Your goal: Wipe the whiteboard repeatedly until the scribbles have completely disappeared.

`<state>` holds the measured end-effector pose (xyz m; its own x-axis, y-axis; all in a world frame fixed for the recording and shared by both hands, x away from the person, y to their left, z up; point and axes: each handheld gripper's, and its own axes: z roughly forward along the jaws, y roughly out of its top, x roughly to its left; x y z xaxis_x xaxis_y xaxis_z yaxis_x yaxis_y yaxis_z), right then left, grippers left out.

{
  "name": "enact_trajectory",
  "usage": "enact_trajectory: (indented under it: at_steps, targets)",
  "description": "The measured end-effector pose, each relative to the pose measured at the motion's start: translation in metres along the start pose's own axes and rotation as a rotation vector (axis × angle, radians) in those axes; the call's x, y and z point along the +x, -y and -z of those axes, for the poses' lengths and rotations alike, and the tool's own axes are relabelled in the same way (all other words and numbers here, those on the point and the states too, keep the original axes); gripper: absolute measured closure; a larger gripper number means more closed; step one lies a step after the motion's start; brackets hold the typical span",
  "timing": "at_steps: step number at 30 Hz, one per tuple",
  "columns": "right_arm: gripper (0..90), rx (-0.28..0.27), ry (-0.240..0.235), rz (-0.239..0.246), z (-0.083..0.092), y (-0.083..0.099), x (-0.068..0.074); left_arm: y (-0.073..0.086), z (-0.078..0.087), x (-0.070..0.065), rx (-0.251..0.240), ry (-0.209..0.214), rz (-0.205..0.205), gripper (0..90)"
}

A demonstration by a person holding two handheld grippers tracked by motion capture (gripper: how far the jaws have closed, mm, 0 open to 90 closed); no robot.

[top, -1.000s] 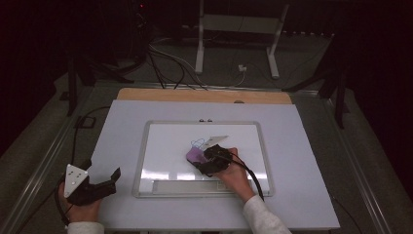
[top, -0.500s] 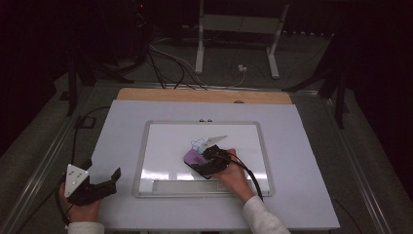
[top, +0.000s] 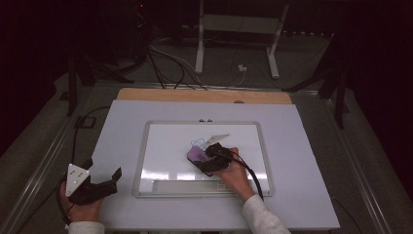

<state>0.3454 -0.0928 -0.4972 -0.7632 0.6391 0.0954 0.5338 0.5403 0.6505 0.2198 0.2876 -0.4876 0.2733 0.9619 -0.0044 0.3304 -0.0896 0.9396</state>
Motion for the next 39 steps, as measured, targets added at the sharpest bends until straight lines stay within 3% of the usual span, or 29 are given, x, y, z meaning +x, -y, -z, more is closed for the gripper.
enact_trajectory:
  at_steps: [2, 5, 12, 16, 19, 21, 24, 30, 33, 36, 39]
  targets:
    - [41.2, 0.006, -0.016, 0.02, -0.001, -0.001, 0.005, 0.0, 0.0, 0.001, 0.0, -0.002, 0.002, 0.6]
    - [41.2, 0.009, -0.015, 0.007, 0.0, 0.0, 0.0, 0.001, 0.001, 0.002, 0.0, -0.002, 0.001, 0.6]
    - [41.3, -0.001, 0.137, -0.122, 0.009, 0.005, -0.031, 0.0, 0.001, 0.001, -0.004, -0.003, 0.004, 0.6]
    - [41.3, -0.009, 0.225, -0.165, 0.015, 0.008, -0.047, 0.0, 0.001, 0.002, -0.001, -0.002, 0.002, 0.6]
    - [41.3, -0.01, 0.236, -0.196, 0.016, 0.009, -0.052, 0.0, 0.001, 0.001, -0.002, -0.002, 0.004, 0.6]
    - [41.3, -0.004, 0.254, -0.176, 0.015, 0.007, -0.047, 0.0, 0.0, 0.0, 0.001, 0.0, 0.001, 0.6]
    - [41.3, -0.003, 0.174, -0.16, 0.009, 0.004, -0.036, 0.0, -0.001, -0.001, 0.004, 0.003, -0.005, 0.6]
    - [41.3, 0.013, 0.026, -0.016, -0.002, -0.004, -0.002, 0.0, 0.0, 0.0, 0.001, 0.0, 0.001, 0.6]
    - [41.3, 0.021, 0.021, -0.014, -0.002, -0.005, -0.002, 0.001, 0.0, 0.001, 0.001, -0.001, 0.002, 0.6]
    - [41.3, 0.017, 0.101, -0.04, 0.0, -0.005, -0.013, 0.0, 0.001, 0.001, -0.002, -0.001, 0.003, 0.6]
    - [41.4, 0.005, 0.171, -0.098, 0.004, -0.002, -0.032, 0.001, 0.0, 0.001, 0.001, 0.0, 0.002, 0.6]
